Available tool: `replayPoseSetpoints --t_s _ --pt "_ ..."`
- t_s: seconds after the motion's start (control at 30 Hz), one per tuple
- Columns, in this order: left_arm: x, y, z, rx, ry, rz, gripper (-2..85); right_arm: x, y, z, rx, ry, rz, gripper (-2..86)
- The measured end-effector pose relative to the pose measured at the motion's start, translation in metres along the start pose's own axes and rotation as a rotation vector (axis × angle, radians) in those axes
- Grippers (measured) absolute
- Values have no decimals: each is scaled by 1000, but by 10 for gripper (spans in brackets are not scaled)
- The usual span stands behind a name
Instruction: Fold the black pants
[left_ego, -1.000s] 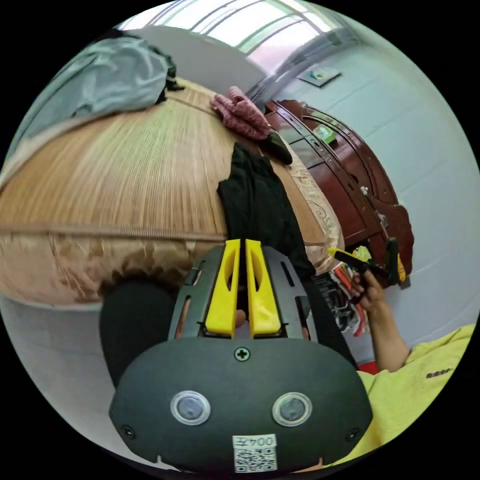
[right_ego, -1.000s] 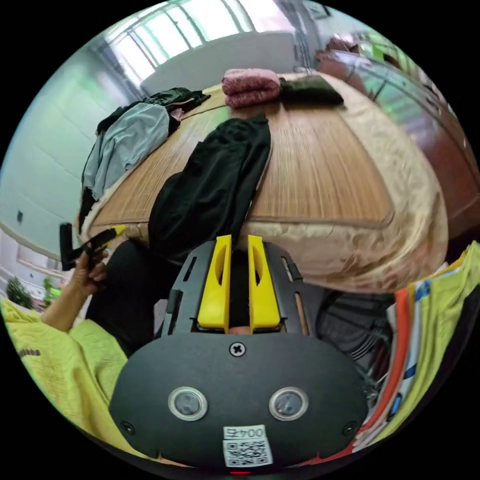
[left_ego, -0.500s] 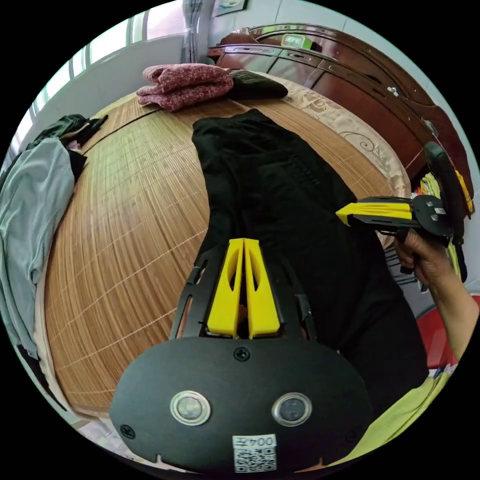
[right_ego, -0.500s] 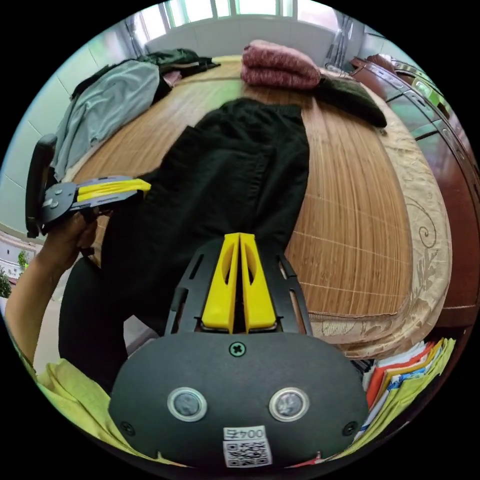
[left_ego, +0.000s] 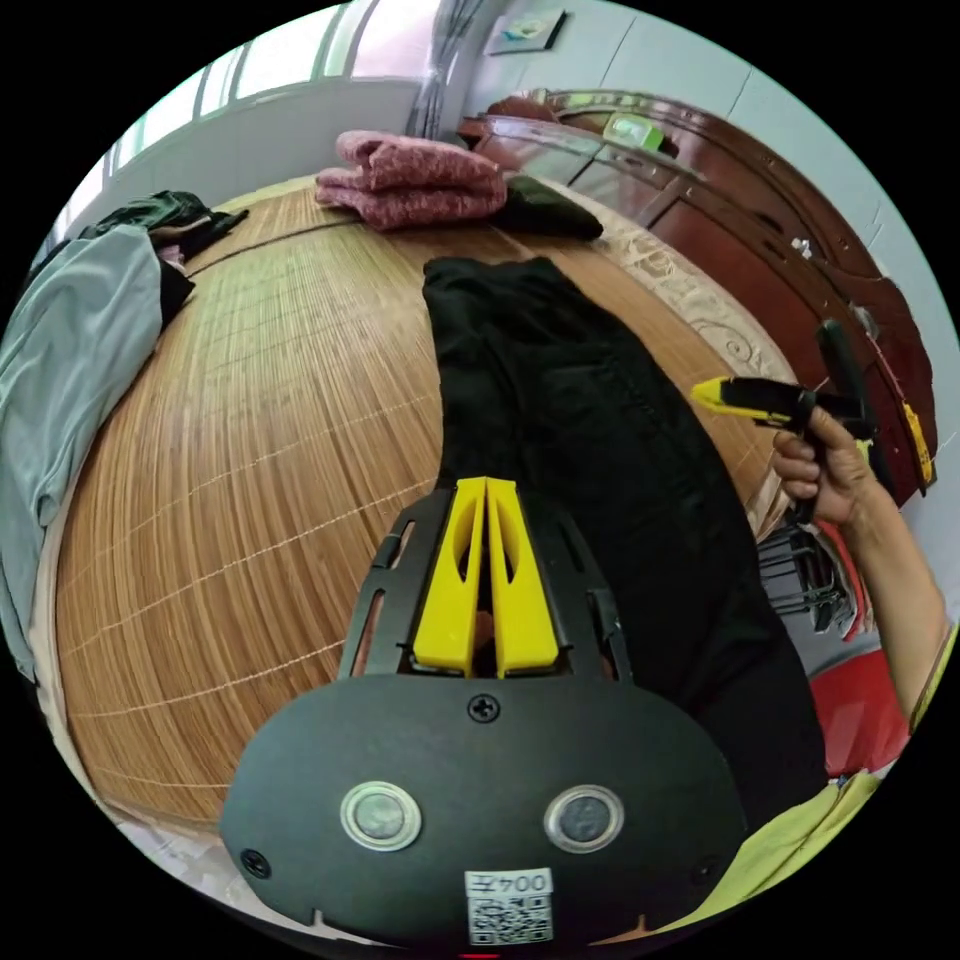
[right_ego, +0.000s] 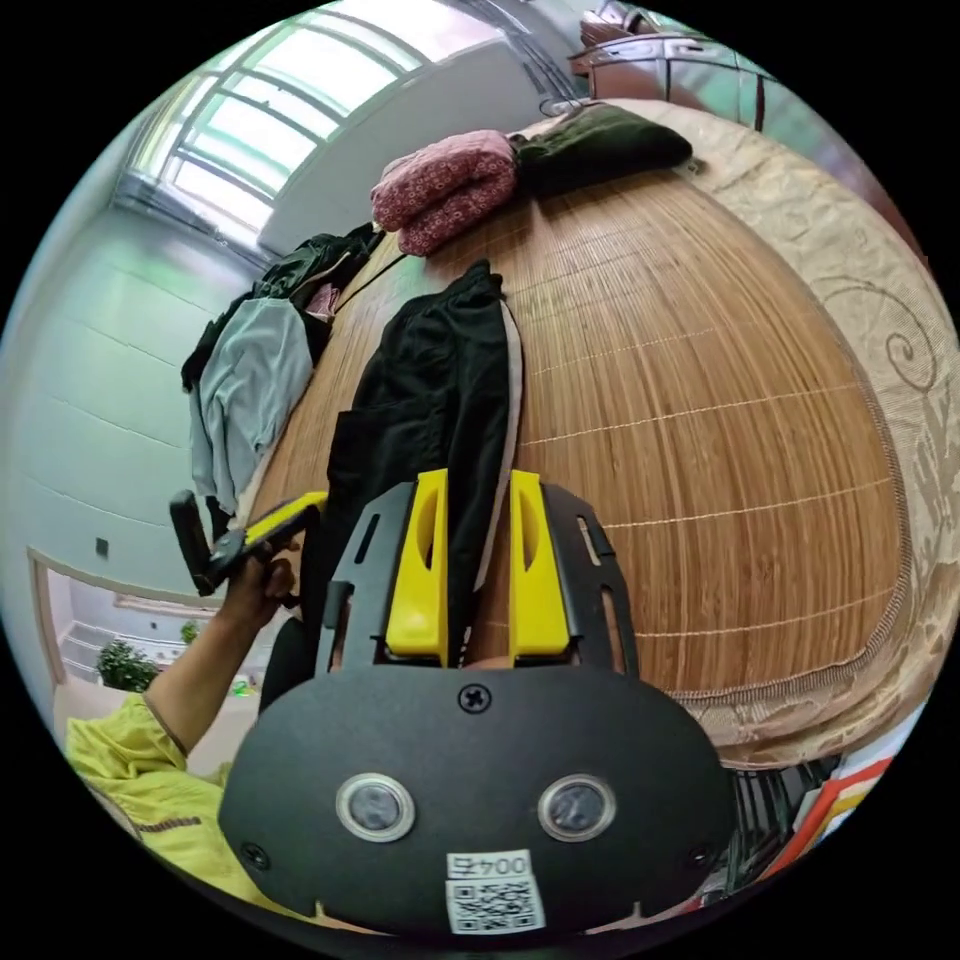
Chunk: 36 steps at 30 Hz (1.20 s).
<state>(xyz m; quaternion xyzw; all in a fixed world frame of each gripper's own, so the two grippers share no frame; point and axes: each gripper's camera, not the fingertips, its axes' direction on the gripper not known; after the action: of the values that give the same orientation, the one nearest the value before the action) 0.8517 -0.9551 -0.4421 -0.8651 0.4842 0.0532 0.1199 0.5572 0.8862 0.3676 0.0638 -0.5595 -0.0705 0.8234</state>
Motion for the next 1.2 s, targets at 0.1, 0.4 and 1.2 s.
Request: replayPoseSetpoints --t_s 0.1,0.4,1.2 --pt "0 -5 1 17 6 -10 1 8 -23 29 -48 -8 1 61" --pt "-5 -24 4 19 30 -34 2 38 -51 90 -101 78 -14 13" --pt "-18 -82 -10 -73 42 -3 41 -68 -59 296 -536 515 -446 38"
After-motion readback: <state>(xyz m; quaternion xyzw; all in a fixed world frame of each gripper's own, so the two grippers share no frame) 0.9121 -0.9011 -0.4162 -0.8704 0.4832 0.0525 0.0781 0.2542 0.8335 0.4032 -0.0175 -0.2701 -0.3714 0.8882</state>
